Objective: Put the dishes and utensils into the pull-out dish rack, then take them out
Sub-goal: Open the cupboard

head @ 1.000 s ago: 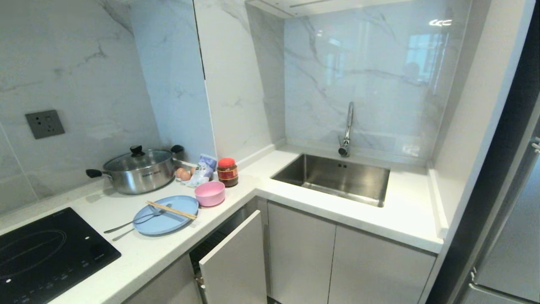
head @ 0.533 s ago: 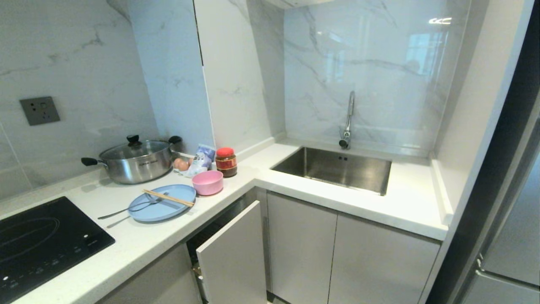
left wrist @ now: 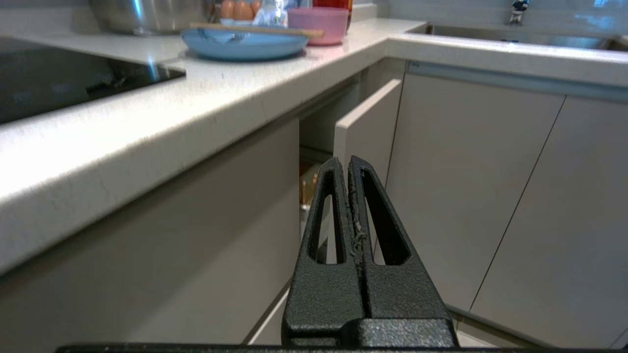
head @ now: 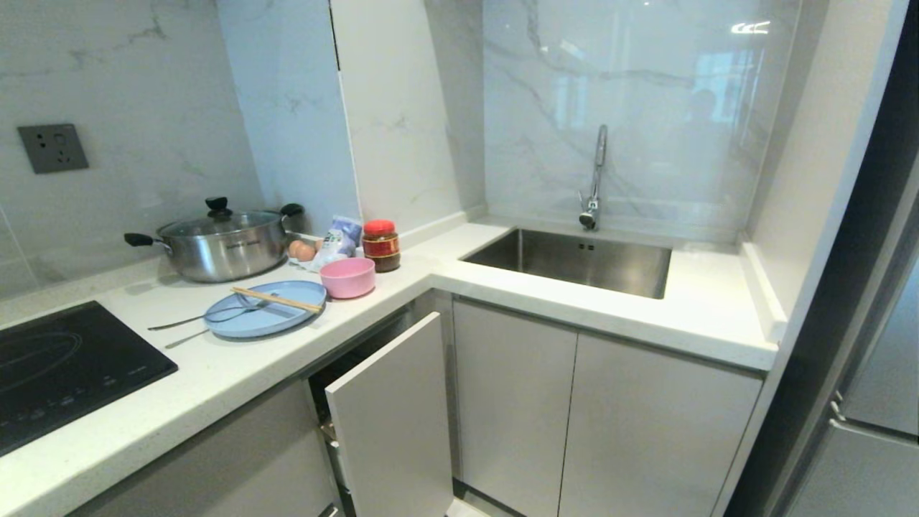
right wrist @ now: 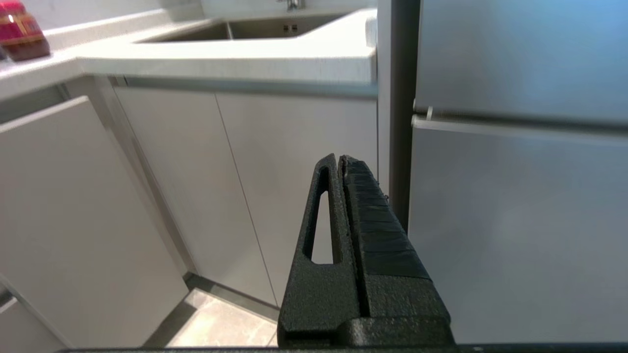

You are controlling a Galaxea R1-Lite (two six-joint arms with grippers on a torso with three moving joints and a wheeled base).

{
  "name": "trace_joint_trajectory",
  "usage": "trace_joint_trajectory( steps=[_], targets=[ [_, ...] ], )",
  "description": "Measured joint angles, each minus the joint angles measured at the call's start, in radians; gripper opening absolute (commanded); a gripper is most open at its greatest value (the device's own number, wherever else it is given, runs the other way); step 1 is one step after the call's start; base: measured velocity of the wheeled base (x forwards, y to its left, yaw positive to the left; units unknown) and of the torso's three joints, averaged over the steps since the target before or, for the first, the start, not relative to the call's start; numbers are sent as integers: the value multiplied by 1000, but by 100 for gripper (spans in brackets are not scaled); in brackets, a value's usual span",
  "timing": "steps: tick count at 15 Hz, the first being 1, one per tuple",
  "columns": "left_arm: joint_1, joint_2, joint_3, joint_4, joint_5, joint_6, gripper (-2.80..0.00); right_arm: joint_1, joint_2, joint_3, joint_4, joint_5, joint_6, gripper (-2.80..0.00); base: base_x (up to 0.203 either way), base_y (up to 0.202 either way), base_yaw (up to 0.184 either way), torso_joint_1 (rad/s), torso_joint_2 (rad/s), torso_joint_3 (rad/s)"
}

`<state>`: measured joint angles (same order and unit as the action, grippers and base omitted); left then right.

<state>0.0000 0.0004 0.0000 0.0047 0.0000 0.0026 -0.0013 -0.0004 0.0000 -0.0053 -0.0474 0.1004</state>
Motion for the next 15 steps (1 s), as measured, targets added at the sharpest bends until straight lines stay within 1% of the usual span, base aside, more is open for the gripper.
trace_joint_trajectory(
  steps=[7,15],
  targets=[
    [0,0,0,1,0,0,-280,0,0,0,0,0,0,-280,0,0,0,-205,470,260],
    [0,0,0,0,0,0,-280,0,0,0,0,0,-1,-280,0,0,0,-19,42,24]
  ],
)
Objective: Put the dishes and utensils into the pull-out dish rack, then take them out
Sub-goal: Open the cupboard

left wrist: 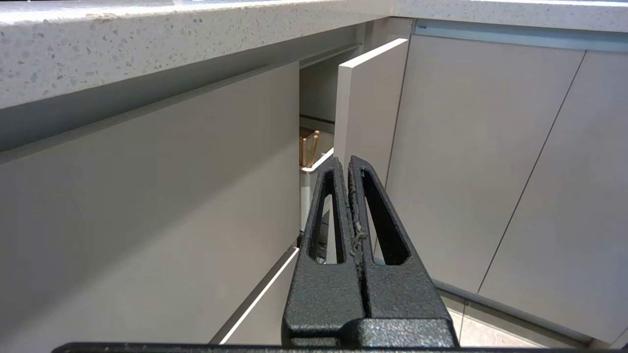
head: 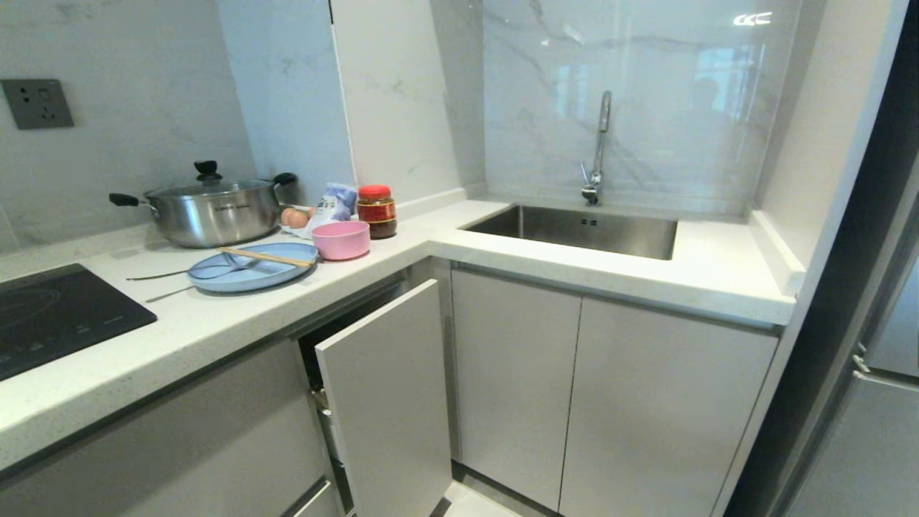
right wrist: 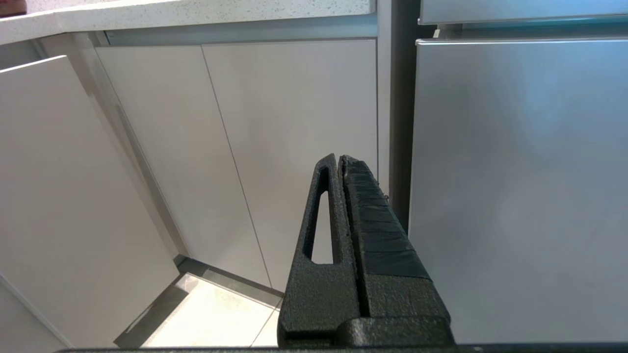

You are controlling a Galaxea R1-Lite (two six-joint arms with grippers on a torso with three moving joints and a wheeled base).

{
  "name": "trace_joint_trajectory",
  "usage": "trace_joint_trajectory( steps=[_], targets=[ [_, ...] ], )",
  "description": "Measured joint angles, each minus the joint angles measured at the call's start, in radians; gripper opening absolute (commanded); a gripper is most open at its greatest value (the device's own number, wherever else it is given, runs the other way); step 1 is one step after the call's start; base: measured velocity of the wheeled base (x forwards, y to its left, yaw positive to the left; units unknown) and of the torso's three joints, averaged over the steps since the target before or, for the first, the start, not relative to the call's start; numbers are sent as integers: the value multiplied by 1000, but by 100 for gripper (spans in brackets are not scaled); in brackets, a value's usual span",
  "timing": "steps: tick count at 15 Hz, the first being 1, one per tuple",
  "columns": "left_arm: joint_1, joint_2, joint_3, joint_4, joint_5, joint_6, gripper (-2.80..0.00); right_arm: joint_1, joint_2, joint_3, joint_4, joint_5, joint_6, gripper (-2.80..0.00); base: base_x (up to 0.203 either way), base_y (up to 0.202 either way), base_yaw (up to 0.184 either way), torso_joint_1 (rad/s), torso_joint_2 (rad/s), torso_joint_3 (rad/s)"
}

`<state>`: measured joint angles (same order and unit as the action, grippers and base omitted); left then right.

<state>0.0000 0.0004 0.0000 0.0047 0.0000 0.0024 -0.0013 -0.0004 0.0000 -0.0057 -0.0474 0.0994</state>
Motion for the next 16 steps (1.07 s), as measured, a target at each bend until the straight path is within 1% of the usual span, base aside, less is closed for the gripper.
trace_joint_trajectory(
  steps=[10,12,13,14,15,16],
  targets=[
    [0,0,0,0,0,6,-280,0,0,0,0,0,0,-280,0,0,0,0,0,0],
    [0,0,-28,6,3,8,-280,0,0,0,0,0,0,-280,0,0,0,0,0,0],
    [0,1,-80,21,3,9,-280,0,0,0,0,0,0,-280,0,0,0,0,0,0],
    [0,5,-163,50,1,9,-280,0,0,0,0,0,0,-280,0,0,0,0,0,0],
    [0,13,-262,87,-4,9,-280,0,0,0,0,0,0,-280,0,0,0,0,0,0],
    [0,33,-385,136,-13,8,-280,0,0,0,0,0,0,-280,0,0,0,0,0,0]
  ],
)
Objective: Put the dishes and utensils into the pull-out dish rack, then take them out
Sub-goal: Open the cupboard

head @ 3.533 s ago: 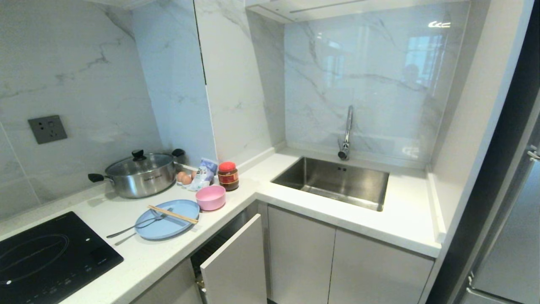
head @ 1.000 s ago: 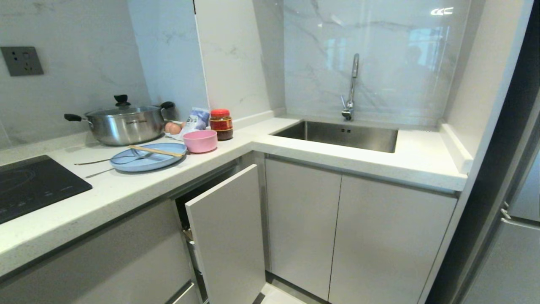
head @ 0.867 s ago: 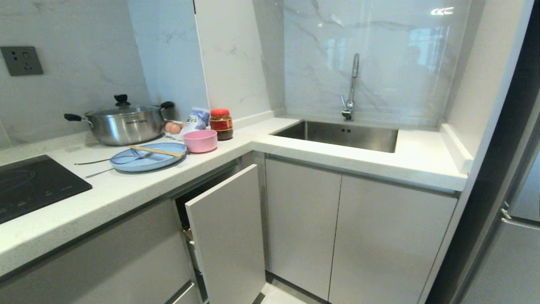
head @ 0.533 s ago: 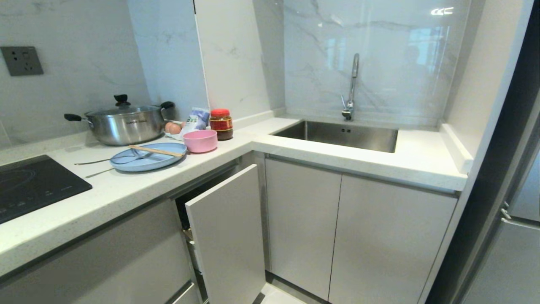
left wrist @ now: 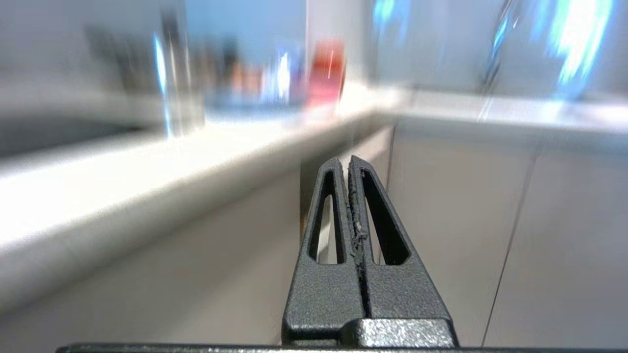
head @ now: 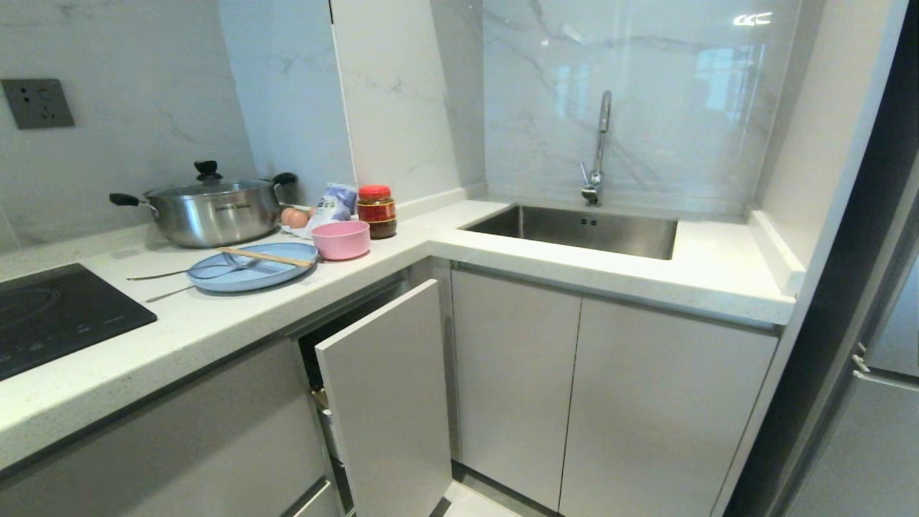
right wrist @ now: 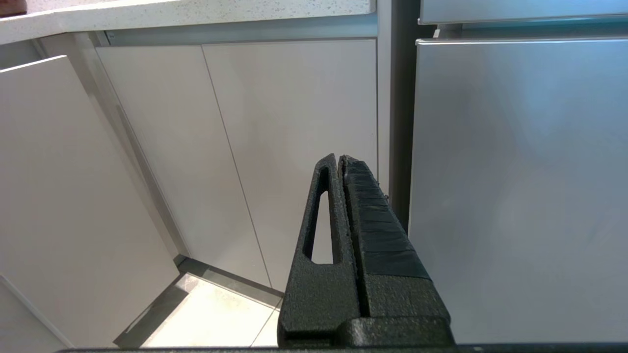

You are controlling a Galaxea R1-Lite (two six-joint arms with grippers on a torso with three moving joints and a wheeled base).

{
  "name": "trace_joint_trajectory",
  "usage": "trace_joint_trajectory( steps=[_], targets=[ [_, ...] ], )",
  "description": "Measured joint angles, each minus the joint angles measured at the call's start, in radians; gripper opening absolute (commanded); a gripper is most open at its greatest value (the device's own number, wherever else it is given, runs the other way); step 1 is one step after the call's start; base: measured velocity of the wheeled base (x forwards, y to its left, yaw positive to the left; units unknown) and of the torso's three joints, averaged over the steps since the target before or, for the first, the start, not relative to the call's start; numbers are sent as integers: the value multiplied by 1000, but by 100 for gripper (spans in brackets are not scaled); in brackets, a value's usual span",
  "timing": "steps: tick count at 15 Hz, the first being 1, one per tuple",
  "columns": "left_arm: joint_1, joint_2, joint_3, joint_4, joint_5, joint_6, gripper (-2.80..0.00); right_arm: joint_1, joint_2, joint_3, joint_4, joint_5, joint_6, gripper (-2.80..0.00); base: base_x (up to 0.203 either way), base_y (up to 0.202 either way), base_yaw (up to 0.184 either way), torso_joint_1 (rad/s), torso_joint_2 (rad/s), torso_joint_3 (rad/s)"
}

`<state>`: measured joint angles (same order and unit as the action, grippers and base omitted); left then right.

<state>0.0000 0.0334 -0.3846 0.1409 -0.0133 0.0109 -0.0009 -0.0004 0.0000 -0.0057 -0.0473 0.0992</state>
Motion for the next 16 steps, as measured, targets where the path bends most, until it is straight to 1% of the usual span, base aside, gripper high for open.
trace_joint_trajectory(
  steps=[3,5,7,9,10,11,14,16],
  targets=[
    [-2,145,-366,118,-15,0,-280,0,0,0,0,0,0,-280,0,0,0,0,0,0],
    [-7,317,-606,158,-18,-1,-280,0,0,0,0,0,0,-280,0,0,0,0,0,0],
    [-13,506,-810,178,-4,-3,-280,0,0,0,0,0,0,-280,0,0,0,0,0,0],
    [-16,694,-969,186,19,-11,-280,0,0,0,0,0,0,-280,0,0,0,0,0,0],
    [-22,793,-1029,189,26,-29,-280,0,0,0,0,0,0,-280,0,0,0,0,0,0],
    [-29,876,-1062,191,31,-57,-280,0,0,0,0,0,0,-280,0,0,0,0,0,0],
    [-59,1120,-1098,187,15,-162,-280,0,0,0,0,0,0,-280,0,0,0,0,0,0],
    [-109,1256,-1108,185,22,-220,-280,-1,0,0,0,0,0,-280,0,0,0,0,0,0]
  ],
)
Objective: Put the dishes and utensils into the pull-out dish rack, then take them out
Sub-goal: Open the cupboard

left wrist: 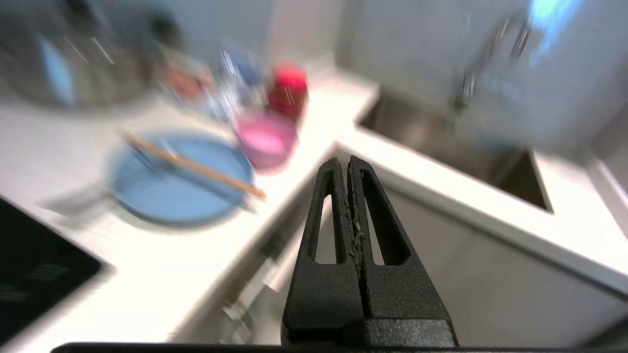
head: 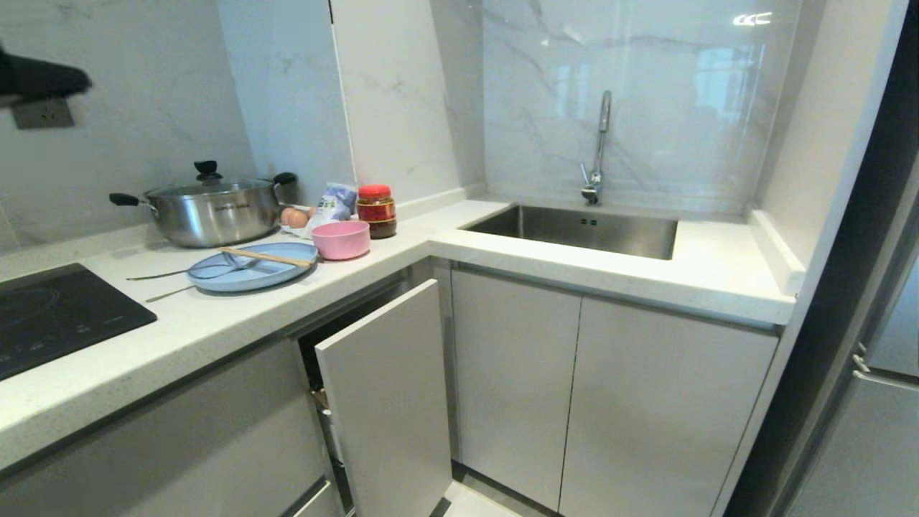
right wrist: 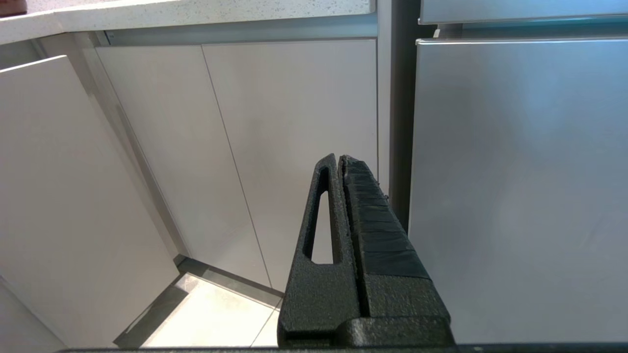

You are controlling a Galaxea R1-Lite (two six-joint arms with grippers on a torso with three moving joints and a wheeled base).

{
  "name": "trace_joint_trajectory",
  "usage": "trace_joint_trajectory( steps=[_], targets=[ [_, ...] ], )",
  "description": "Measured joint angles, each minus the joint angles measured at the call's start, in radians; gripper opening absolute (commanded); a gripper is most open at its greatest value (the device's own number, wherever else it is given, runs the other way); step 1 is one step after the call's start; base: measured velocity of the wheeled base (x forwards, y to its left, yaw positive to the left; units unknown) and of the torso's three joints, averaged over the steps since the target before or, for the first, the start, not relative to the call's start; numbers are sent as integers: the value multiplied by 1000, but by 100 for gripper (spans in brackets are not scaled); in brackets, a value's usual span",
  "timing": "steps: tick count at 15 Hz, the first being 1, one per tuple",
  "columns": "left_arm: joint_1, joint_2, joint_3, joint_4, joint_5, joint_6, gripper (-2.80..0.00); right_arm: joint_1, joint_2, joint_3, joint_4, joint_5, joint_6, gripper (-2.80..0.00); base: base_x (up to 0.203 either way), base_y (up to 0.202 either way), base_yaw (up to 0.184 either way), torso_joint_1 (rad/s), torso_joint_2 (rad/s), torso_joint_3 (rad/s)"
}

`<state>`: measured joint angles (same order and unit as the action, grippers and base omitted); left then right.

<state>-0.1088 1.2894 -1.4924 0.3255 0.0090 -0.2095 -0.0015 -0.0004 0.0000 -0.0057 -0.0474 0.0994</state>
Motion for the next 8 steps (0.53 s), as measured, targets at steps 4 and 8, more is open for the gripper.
trace_joint_trajectory(
  steps=[4,8],
  targets=[
    [-121,254,-19,-2,118,-132,-280,0,0,0,0,0,0,-280,0,0,0,0,0,0],
    [-185,466,-63,-3,205,-252,-280,0,0,0,0,0,0,-280,0,0,0,0,0,0]
  ],
)
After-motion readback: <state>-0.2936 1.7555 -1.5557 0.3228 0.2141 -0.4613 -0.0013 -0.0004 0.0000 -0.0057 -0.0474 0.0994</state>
